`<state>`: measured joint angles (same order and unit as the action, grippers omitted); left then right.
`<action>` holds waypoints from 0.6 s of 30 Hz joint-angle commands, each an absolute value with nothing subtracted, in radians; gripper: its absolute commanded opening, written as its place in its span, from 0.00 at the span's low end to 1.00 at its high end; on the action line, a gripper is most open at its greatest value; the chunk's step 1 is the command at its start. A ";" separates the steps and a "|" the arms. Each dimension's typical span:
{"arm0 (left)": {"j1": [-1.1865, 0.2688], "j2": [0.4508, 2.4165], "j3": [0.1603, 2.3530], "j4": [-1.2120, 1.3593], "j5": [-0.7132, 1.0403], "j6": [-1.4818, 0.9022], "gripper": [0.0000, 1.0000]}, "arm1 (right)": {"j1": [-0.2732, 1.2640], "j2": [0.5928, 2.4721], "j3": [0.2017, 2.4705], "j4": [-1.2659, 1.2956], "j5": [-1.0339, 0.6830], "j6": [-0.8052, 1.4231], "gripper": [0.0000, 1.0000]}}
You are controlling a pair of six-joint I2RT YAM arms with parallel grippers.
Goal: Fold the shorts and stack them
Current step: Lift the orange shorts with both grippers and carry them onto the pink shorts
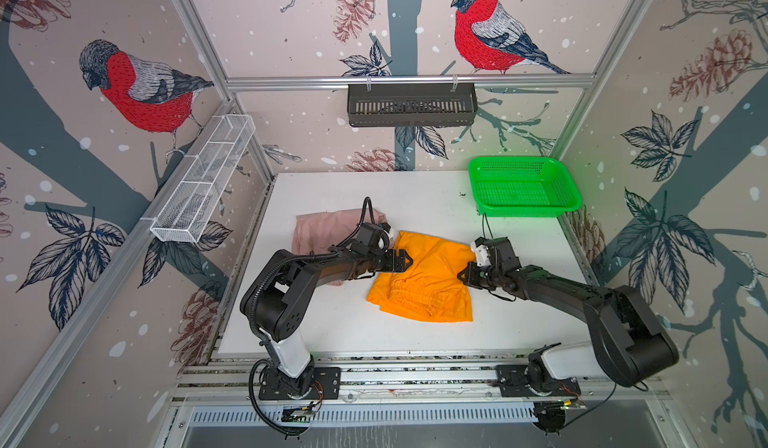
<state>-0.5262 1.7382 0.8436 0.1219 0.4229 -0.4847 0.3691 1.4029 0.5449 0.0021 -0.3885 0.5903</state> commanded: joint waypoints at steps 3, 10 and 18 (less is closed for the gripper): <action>-0.550 1.746 0.858 0.055 0.456 -0.527 0.57 | 0.378 1.376 0.548 0.015 -0.408 0.578 0.04; -0.586 1.728 0.922 -0.074 0.429 -0.554 0.04 | 0.400 1.336 0.560 -0.008 -0.402 0.591 0.03; -0.586 1.710 1.112 -0.398 0.359 -0.510 0.00 | 0.457 1.345 0.734 -0.203 -0.410 0.546 0.03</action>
<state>-0.5854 1.7241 1.0538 -0.2348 0.3927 -0.5411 0.4377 1.3422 0.6731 -0.1219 -0.3965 0.5755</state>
